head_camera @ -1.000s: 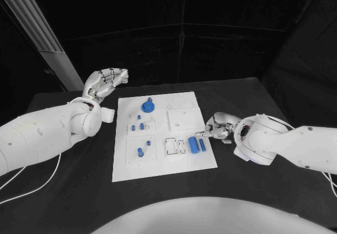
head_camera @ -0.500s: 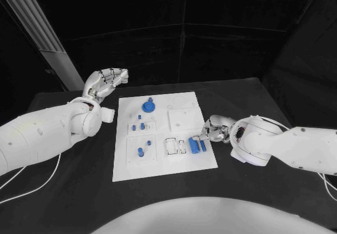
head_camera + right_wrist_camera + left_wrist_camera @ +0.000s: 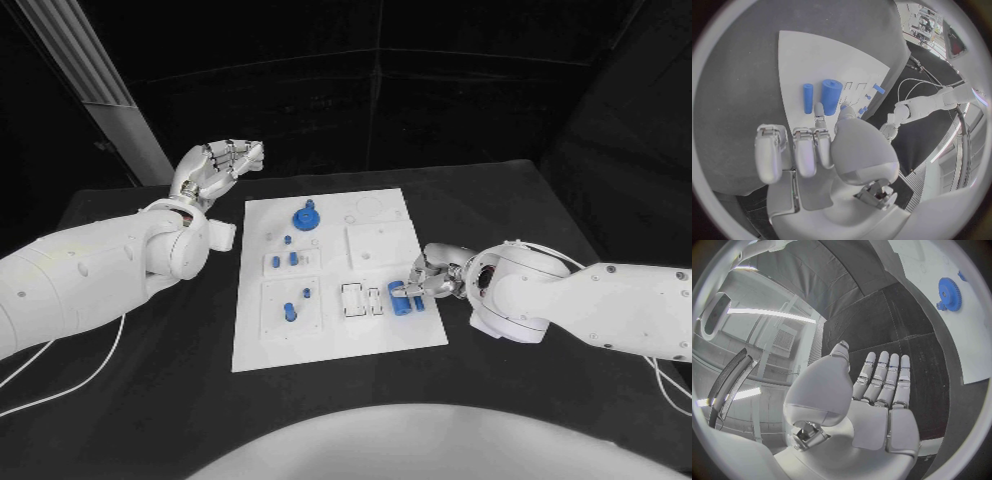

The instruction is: Assemble the parts on the task board

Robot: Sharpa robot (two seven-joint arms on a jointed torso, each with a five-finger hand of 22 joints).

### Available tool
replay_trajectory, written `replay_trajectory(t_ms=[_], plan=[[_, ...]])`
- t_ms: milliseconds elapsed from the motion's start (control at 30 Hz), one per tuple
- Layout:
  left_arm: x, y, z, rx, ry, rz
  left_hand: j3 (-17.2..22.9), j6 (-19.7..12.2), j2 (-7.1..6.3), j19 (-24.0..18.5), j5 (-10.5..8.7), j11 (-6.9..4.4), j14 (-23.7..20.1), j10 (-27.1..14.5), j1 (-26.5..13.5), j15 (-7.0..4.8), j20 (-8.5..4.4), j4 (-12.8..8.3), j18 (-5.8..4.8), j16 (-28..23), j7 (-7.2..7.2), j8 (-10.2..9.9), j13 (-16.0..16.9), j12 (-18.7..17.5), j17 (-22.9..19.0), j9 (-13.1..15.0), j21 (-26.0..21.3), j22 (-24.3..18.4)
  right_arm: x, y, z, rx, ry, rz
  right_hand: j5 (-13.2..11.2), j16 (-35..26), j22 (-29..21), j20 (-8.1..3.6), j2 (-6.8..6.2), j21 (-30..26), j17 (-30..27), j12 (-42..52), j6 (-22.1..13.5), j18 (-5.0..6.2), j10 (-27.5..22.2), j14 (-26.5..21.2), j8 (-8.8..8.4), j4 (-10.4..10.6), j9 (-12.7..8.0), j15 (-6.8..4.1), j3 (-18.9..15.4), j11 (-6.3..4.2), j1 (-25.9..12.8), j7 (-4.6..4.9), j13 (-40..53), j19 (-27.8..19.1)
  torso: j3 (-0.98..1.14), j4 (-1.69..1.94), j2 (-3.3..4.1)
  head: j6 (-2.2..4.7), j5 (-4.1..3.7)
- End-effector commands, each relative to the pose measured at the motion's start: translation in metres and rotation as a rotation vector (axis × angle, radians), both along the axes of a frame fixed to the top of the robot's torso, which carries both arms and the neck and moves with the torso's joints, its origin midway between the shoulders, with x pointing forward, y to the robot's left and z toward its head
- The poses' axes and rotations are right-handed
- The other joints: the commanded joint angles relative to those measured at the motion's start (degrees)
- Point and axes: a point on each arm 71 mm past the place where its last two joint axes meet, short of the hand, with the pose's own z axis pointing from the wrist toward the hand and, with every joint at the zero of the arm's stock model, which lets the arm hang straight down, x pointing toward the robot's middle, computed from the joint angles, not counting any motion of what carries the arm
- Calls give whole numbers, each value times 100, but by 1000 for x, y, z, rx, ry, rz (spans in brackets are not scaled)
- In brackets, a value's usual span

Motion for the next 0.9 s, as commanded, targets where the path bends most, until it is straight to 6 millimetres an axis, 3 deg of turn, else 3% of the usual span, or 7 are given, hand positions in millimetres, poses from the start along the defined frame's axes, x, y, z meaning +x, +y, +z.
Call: replay_trajectory(t_ms=[33,467,733,900], plan=[[-4,-2,14,-54,-186,-41,-29,-34,21,28,23,-3,-24,-21,35,1,0,-1,-103,17,470,37,-5,38,-10,-6,-22,-9,-1,1,-2,-25,25,15,-45,31,1466,49,15,16,1507,15,-61,-54,606,598,-39,-3,7,57,36,32,64,3,1506,562,0,-2,-1,0,-2],[-4,-2,14,-55,-186,-42,-32,-35,24,27,23,-2,-25,-23,36,1,0,-1,-103,21,469,42,-5,43,-15,-6,-22,-10,1,13,-7,-46,50,38,-107,31,1451,63,12,-38,1507,15,-88,-42,606,598,-69,-11,3,67,43,46,71,19,1506,542,-1,-4,2,0,3],[-5,-1,14,-55,-185,-41,-32,-35,24,27,23,-2,-25,-23,36,1,0,-1,-103,21,469,42,-5,43,-15,-6,-22,-10,4,20,-11,-83,70,59,-146,31,1445,97,-5,-61,1507,15,-222,-37,606,598,-185,1,-41,105,33,92,34,73,1506,531,-1,-1,3,0,5],[-5,-1,14,-56,-185,-42,-32,-35,24,27,23,-2,-25,-23,36,1,0,-1,-103,21,469,42,-5,43,-15,-6,-22,-10,5,23,-12,-96,74,69,-114,31,1444,141,-29,-62,1507,15,-355,-36,606,598,-350,-22,-119,156,40,149,37,138,1506,528,0,0,2,0,11]])
